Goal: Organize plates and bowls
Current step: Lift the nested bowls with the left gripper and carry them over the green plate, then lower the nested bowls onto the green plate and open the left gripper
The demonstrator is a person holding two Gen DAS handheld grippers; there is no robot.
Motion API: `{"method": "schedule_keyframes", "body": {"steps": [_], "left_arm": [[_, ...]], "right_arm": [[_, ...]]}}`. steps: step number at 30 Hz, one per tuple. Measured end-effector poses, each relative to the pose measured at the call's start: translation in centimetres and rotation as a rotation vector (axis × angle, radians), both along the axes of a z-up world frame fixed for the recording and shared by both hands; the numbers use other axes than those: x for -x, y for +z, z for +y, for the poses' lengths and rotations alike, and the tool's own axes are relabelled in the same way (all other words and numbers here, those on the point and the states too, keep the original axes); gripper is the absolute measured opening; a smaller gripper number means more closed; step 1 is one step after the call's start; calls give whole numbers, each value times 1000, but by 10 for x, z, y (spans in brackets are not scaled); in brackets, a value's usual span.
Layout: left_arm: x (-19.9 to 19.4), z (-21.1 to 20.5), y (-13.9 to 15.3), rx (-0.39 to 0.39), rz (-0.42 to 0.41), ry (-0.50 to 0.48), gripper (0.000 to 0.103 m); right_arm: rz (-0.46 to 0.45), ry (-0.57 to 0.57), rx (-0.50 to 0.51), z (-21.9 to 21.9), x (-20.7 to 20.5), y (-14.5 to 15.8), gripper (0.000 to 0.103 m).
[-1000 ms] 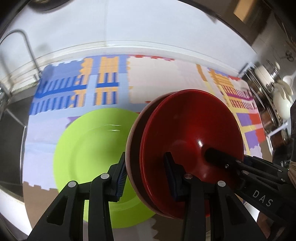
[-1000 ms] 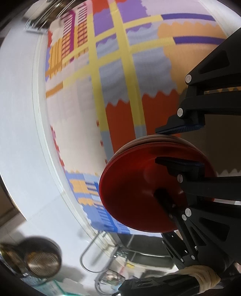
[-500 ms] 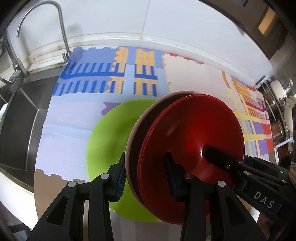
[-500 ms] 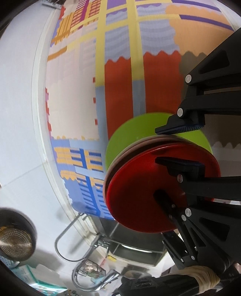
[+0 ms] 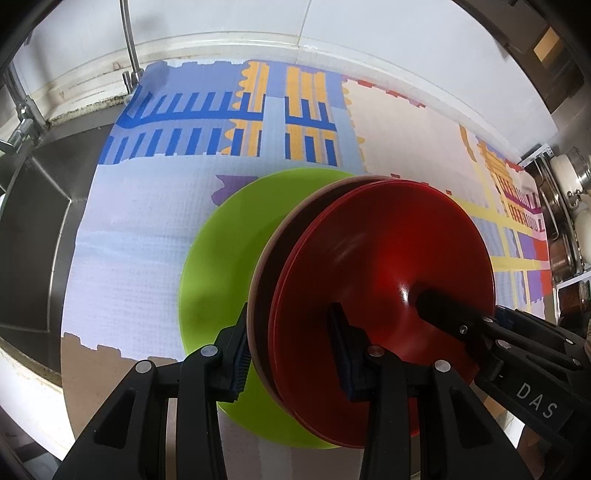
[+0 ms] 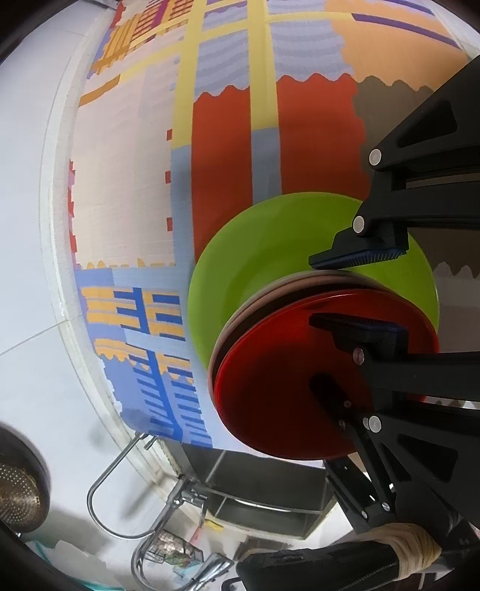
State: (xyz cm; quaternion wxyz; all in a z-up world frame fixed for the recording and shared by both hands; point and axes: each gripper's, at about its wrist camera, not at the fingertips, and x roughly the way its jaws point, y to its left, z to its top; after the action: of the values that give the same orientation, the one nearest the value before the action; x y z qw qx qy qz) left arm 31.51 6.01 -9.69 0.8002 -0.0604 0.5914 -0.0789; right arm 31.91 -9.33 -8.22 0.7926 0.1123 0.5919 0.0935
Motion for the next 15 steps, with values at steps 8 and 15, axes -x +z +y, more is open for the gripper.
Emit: {"method": "schedule_keyframes", "body": {"steps": [8, 15], "left_arm": [[-5, 3, -3, 13, 0, -10, 38], [-5, 3, 0, -3, -26, -29, 40]], "right_arm": [[5, 4, 13, 4, -6, -7, 26], [-27, 19, 28, 5, -7, -4, 27]]}}
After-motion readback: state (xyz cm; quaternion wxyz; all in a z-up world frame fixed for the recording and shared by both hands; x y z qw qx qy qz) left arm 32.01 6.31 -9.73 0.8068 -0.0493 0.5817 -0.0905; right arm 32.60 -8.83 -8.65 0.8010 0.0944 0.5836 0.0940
